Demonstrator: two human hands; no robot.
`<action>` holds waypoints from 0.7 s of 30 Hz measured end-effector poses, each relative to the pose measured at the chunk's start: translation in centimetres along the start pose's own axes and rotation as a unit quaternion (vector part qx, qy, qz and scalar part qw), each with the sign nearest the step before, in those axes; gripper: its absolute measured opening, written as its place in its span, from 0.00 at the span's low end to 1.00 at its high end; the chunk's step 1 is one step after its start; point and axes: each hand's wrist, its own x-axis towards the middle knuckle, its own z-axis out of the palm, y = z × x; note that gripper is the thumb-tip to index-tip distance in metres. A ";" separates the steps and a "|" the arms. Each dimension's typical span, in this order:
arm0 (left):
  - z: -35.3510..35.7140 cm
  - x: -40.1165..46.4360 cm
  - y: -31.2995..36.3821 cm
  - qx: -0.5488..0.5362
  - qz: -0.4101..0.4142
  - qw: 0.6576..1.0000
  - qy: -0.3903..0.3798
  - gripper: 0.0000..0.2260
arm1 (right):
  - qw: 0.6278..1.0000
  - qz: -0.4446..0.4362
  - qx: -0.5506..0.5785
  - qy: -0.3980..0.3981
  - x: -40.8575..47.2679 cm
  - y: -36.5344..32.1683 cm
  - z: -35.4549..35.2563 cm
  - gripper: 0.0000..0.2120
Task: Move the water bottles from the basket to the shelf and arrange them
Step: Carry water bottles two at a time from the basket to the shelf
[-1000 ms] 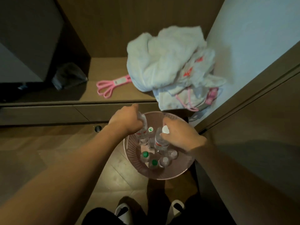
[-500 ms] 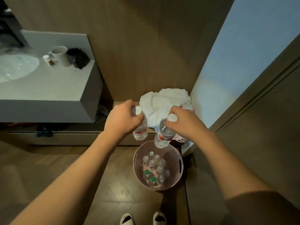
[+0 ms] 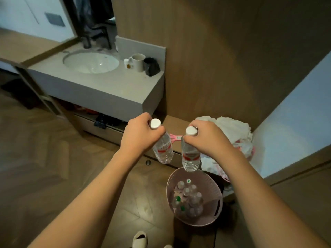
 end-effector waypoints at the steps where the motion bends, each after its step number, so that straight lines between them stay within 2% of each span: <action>1: -1.1 -0.1 -0.9 -0.001 -0.010 1.000 0.015 0.14 | 1.000 -0.013 0.001 -0.014 0.5 -1.2 0.8 0.07; 6: -7.6 -0.3 -7.2 -0.023 -0.078 0.991 0.102 0.13 | 0.994 -0.078 0.007 -0.075 3.8 -8.7 5.2 0.08; 11: -15.2 0.2 -15.0 -0.043 -0.137 0.973 0.178 0.13 | 0.983 -0.153 0.022 -0.101 8.1 -18.8 10.0 0.10; 21: -29.5 2.1 -28.7 -0.031 -0.192 0.934 0.298 0.13 | 0.956 -0.264 0.039 -0.125 14.9 -38.1 18.4 0.12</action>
